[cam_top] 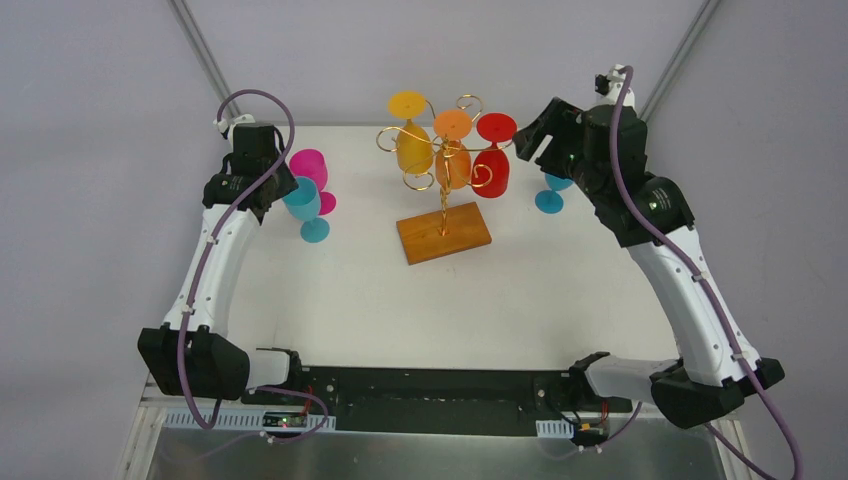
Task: Take the wine glass off the wine glass rack
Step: Place the wine glass at the center of the board, then pick up the wine glass from the wine rack.
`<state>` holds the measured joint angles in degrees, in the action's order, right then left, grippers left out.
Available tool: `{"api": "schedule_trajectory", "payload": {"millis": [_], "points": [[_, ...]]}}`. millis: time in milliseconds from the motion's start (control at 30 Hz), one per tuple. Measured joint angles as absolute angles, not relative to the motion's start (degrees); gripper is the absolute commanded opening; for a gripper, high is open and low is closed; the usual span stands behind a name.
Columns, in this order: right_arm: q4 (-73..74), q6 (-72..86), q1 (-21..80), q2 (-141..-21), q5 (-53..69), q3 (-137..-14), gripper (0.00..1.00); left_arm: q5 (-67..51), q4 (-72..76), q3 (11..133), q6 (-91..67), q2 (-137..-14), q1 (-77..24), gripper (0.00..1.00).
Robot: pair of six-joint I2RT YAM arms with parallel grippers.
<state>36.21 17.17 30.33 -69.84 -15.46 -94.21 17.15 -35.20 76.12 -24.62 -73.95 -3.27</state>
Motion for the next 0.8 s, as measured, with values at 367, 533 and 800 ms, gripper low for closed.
{"api": "schedule_trajectory", "payload": {"millis": [367, 533, 800], "points": [[31.8, 27.6, 18.5, -75.5, -3.2, -94.6, 0.6, 14.7, -35.3, 76.0, -24.6, -73.6, -3.3, 0.42], [28.7, 30.5, 16.0, -76.8, 1.7, -93.8, 0.57, 13.5, -35.4, 76.0, -24.7, -72.8, -3.3, 0.47], [24.2, 34.0, 13.8, -78.6, 7.1, -92.1, 0.55, 10.9, -35.0, 75.3, -24.9, -71.3, -3.3, 0.5]]}}
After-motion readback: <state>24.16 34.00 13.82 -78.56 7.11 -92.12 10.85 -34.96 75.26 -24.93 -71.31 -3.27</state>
